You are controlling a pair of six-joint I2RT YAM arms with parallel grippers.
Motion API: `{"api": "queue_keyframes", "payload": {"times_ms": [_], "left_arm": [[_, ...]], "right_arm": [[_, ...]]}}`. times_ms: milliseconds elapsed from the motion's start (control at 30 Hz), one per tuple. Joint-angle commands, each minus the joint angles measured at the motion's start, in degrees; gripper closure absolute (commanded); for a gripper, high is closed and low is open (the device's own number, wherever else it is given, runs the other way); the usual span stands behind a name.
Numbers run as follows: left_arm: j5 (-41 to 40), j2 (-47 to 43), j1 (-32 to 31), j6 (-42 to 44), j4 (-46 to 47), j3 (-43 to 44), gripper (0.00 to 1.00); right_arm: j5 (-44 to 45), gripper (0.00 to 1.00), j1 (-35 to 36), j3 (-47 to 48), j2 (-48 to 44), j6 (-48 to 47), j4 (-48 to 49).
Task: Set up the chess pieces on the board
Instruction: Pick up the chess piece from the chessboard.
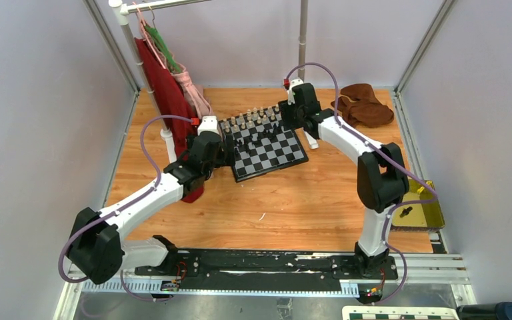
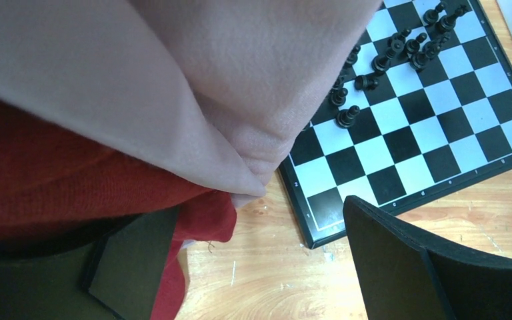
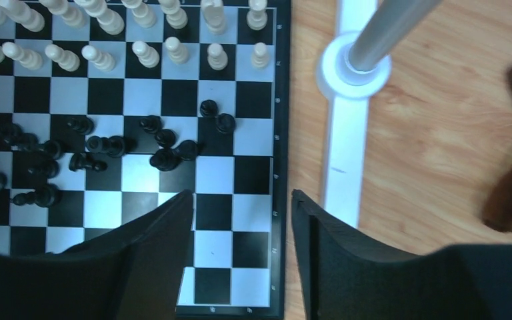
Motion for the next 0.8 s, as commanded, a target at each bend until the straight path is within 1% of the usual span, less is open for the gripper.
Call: {"api": "queue_keyframes", "payload": {"times_ms": [0, 33, 267, 767], "left_arm": [[0.5, 1.5, 0.9, -0.3, 1.1, 1.2, 0.00], [0.5, 1.7, 0.9, -0.4, 1.2, 1.2, 0.00], [0.6, 3.0, 1.4, -0.3, 1.3, 1.5, 0.00], [0.9, 2.2, 2.3, -0.1, 0.5, 1.0, 0.00]], "right_arm": [[-5.6, 0.35, -1.4, 5.3, 5.1, 0.5, -2.8], [-6.2, 0.33, -1.5, 6.4, 6.3, 0.8, -2.9], [-7.5, 0.33, -1.7, 10.9, 11.9, 1.2, -3.3], [-8.4, 0.41, -1.8, 13.9, 17.3, 1.8, -1.4]]}}
